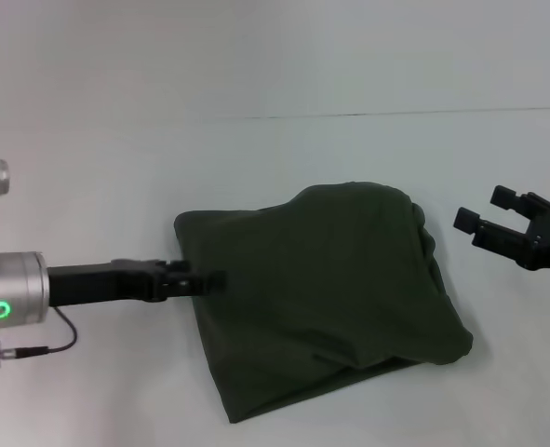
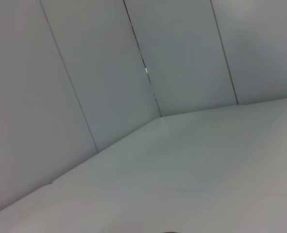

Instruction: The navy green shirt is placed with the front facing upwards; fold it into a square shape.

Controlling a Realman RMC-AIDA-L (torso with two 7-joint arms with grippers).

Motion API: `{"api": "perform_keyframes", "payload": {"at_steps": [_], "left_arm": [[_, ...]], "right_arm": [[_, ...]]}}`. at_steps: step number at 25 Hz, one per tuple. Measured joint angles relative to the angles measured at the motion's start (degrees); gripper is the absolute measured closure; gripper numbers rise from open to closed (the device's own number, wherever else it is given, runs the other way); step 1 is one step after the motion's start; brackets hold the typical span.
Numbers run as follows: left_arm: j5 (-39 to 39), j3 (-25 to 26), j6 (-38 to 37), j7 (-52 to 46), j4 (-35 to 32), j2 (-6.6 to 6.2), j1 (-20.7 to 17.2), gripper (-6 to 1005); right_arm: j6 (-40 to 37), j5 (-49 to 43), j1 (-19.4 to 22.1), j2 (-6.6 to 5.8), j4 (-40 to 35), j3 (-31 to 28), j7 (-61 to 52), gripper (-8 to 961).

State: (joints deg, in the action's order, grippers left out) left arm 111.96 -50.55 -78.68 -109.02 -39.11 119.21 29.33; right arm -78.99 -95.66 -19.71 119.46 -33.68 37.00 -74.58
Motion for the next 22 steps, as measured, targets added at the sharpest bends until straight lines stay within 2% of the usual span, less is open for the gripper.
{"api": "perform_keyframes", "payload": {"at_steps": [3,8,18,22], "left_arm": [[5.7,1.0,0.4,-8.4,-0.5,-0.69,1.6,121],[9.5,0.8,1.0,-14.1,0.8,-1.13,4.1,121],[11.4,0.1,3.2,-15.9,4.7,-0.63,7.0,121],[12.5,0.1,4.1,-16.4,5.3,-0.03,7.9,121]], "right_arm": [[0.0,-0.1,0.0,-0.02,0.0,0.0,0.0,21],[0.0,-0.1,-0.1,0.01,0.0,0.0,0.3,21],[-0.2,-0.1,-0.2,-0.05,0.1,0.1,0.3,22],[-0.3,-0.1,-0.2,-0.03,0.2,0.1,0.3,21]]}}
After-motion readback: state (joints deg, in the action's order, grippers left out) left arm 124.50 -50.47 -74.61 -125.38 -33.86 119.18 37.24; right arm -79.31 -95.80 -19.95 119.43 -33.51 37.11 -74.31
